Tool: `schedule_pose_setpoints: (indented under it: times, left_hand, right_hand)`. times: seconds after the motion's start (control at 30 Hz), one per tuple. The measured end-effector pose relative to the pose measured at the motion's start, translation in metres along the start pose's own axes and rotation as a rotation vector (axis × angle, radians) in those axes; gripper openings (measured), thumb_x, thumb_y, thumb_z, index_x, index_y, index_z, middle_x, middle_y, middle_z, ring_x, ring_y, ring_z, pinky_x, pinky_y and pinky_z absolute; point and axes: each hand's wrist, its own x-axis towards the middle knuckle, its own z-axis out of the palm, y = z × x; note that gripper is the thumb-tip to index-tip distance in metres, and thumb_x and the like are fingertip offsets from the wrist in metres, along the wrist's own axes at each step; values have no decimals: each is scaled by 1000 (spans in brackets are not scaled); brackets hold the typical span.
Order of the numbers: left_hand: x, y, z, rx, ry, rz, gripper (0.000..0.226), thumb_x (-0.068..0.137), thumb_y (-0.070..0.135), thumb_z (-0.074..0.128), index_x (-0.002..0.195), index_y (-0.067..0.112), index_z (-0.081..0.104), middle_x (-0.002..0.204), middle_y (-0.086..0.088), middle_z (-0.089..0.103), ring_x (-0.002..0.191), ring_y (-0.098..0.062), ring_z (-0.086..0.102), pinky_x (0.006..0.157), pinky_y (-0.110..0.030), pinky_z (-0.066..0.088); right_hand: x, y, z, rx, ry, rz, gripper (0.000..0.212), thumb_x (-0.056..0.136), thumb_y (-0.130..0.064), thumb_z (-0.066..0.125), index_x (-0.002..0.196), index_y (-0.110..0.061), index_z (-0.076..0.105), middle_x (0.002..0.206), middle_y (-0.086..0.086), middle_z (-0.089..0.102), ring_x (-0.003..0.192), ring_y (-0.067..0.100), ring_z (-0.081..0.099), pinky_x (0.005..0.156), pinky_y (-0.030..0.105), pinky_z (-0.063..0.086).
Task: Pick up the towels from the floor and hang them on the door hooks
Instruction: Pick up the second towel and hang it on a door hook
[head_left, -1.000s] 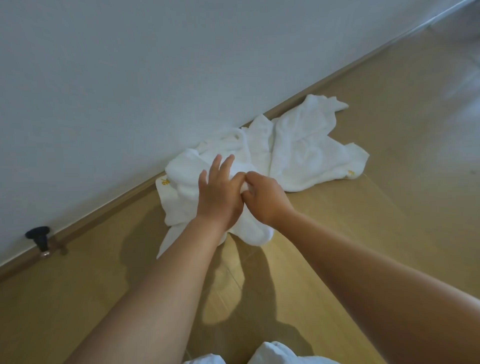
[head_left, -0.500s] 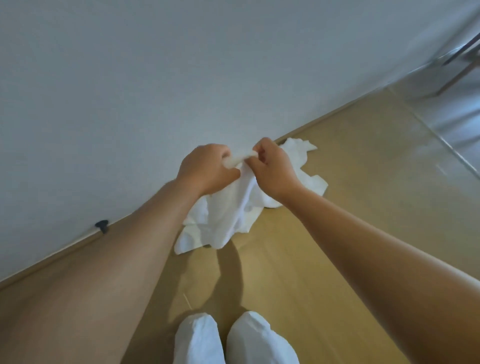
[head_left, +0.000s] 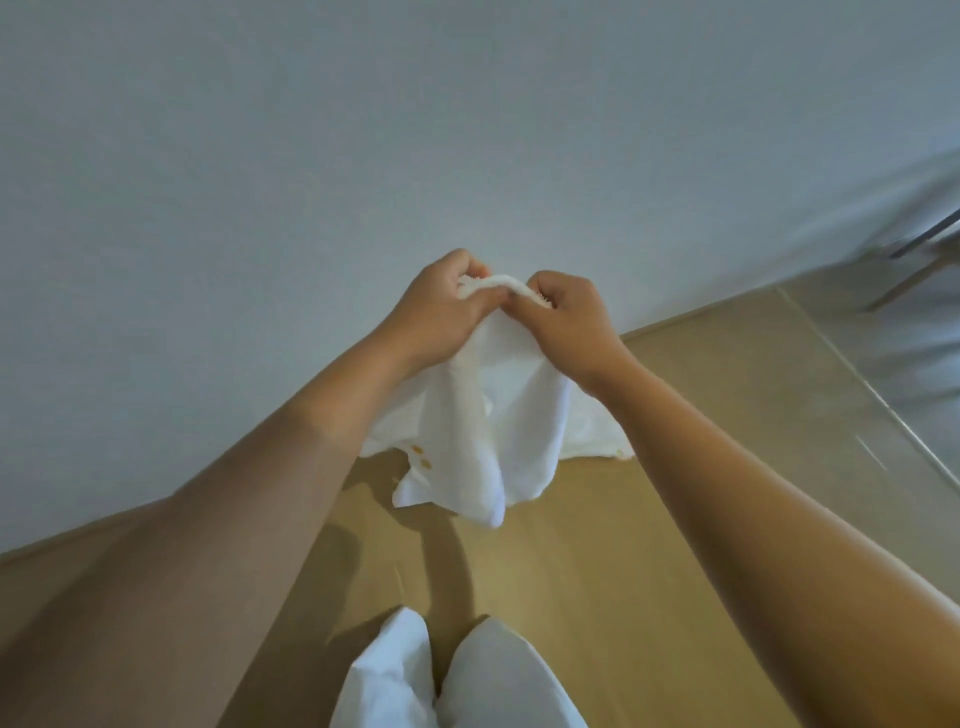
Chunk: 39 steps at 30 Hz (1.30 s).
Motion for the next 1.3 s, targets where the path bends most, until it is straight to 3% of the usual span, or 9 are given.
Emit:
schedule_pose_setpoints:
  times: [0.17,0.43,0.57,0.77,0.93,1.03,1.1,1.2,1.3]
  left_hand:
    - [-43,41,-54,-41,159,32,18,91,23,55,74,19,60,68,5,54,62,-7,48,59,-21,38]
    - [-121,58,-146,67,551,-24,44,96,30,47,73,-7,53,72,-10,42,67,-17,40,63,-29,31]
    - [-171,55,-185,62,738,-30,33,96,29,48,75,4,54,65,-2,42,60,-12,37,52,-20,30]
    - [-254,50,-240,40,988,-37,15,95,21,45,108,24,53,72,11,52,68,-5,50,62,-19,38]
    - [-330,46,-288,69,1080,-28,22,79,33,53,101,29,58,94,7,64,92,-12,60,81,-25,47]
    - [-374,39,-322,271,1159,-101,7,86,30,59,82,28,54,75,9,59,69,0,55,62,-10,41]
    - [-399,34,-345,360,1258,-140,31,90,25,55,63,21,39,59,8,42,52,-5,39,46,-12,30]
    - [-436,32,-379,343,1342,-184,38,91,18,51,59,17,31,57,6,34,53,-13,31,47,-19,25]
    - [-473,34,-407,286,1456,-164,24,89,13,50,67,6,43,63,-1,40,62,-18,37,58,-29,30]
  right_hand:
    - [-5,-62,-7,53,-211,-108,39,86,-30,64,71,4,53,63,2,38,59,13,36,52,23,27]
    - [-16,-157,71,237,-437,-287,23,95,-24,50,78,-10,54,70,6,43,63,13,40,55,24,32]
    - [-38,-211,121,321,-527,-386,28,97,-25,46,70,-17,48,67,-2,46,59,6,43,56,22,37]
    - [-86,-292,195,309,-688,-596,22,97,-23,43,78,-12,42,69,2,37,60,8,35,53,18,32]
    - [-133,-354,260,357,-787,-718,31,95,-17,48,65,-16,43,62,-5,42,50,-2,38,49,9,34]
    - [-164,-388,302,369,-848,-773,28,95,-16,48,67,-13,44,62,-4,42,53,1,39,49,10,35]
    - [-184,-408,330,383,-884,-792,26,95,-18,47,70,-13,42,65,-3,41,57,6,39,52,14,35]
    - [-208,-433,363,401,-849,-834,20,92,-23,54,79,-12,43,72,-5,44,63,7,42,58,17,37]
    - [-230,-444,392,440,-741,-953,24,84,-29,65,87,-15,46,80,-7,48,70,5,47,62,12,41]
